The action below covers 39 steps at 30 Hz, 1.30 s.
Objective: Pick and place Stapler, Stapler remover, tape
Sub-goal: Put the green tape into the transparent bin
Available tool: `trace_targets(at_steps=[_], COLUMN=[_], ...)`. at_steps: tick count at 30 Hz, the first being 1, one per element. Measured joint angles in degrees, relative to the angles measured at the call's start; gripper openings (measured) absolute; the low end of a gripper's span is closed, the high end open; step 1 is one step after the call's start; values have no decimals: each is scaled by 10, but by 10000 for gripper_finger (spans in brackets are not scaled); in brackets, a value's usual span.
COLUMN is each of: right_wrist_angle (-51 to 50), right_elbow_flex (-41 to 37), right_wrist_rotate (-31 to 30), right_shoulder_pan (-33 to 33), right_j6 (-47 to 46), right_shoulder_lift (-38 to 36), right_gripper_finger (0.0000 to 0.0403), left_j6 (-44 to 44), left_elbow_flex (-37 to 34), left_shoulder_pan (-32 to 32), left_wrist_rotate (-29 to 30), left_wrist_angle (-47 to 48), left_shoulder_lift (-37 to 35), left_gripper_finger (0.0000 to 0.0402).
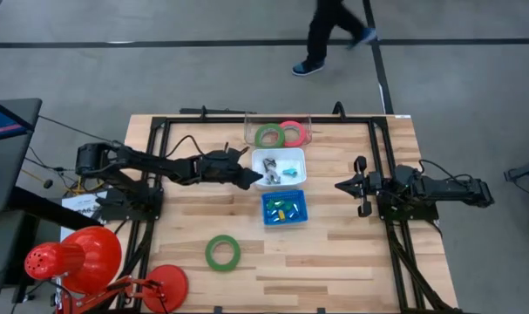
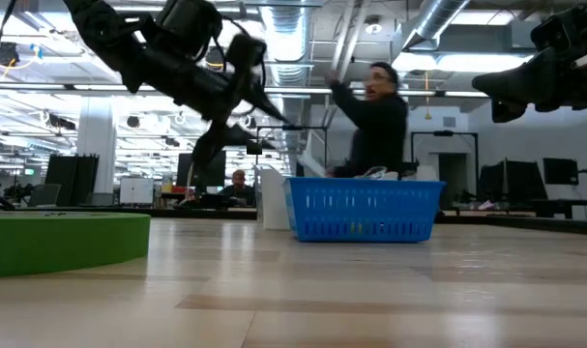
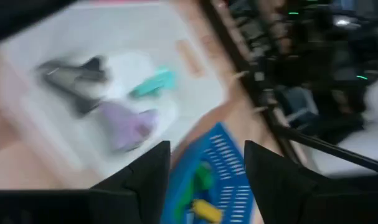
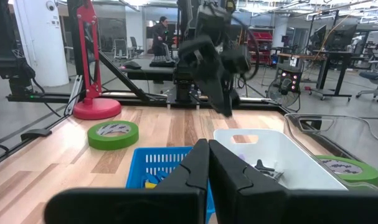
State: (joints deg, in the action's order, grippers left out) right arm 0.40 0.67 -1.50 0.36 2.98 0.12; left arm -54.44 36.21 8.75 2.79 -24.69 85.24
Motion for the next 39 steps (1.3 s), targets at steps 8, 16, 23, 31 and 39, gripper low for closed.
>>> trace_targets(at_steps=[8, 16, 23, 31, 39], right_wrist_angle=[0, 0, 0, 0, 0], right_elbow_flex=[0, 0, 0, 0, 0], right_wrist_rotate=[0, 0, 0, 0, 0], right_shoulder_pan=[0, 0, 0, 0, 0], right_j6=[0, 0, 0, 0, 0], right_shoulder_lift=[0, 0, 0, 0, 0], right_gripper_finger=[1, 1, 1, 1, 1], left_j6=[90, 186, 218, 245, 264], left_elbow_flex=[0, 0, 0, 0, 0], left_shoulder_pan=[-5, -17, -19, -52, -81], left_wrist_rotate=[-12, -32, -99, -102, -102], left_wrist_angle=[0, 53, 118, 216, 265], left_shoulder_lift=[-76, -161, -222, -254, -251], left_gripper_finger=[191, 184, 178, 173, 218])
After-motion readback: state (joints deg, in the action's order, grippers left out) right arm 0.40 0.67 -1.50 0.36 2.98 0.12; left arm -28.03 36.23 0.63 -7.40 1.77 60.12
